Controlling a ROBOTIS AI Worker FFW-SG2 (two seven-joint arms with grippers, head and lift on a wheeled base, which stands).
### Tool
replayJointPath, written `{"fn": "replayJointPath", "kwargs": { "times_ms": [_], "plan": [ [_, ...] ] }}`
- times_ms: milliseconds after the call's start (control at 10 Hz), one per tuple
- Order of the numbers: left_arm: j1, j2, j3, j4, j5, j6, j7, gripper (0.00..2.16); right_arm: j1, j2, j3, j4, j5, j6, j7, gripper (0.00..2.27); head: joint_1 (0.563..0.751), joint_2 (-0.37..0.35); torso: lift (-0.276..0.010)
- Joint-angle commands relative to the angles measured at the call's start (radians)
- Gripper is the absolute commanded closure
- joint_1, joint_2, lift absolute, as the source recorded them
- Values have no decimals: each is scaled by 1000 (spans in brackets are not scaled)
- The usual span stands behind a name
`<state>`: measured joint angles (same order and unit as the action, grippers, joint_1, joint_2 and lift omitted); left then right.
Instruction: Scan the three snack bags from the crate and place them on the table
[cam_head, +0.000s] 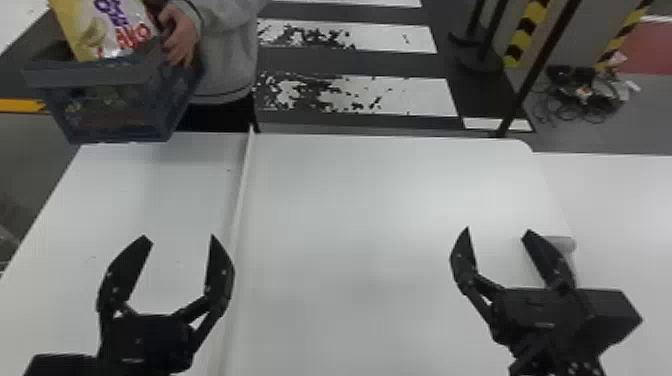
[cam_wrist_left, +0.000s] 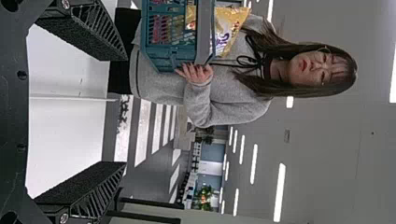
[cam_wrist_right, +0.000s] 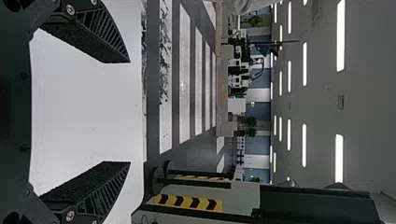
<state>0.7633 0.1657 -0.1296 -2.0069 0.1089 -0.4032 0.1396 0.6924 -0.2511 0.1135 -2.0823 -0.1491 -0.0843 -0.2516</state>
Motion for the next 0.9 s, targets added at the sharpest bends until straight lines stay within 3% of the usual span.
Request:
{"fn": "replayJointPath", "kwargs": {
  "times_ms": [0, 800],
  "plan": [
    [1, 0, -1, 0, 0, -2, 2, 80, 1, 0, 0, -1, 0, 1, -2, 107, 695, -46, -62],
    [-2, -2, -1, 0, 0, -2, 2, 80, 1, 0, 0, -2, 0, -2, -3, 110, 695, -46, -62]
  ]
}}
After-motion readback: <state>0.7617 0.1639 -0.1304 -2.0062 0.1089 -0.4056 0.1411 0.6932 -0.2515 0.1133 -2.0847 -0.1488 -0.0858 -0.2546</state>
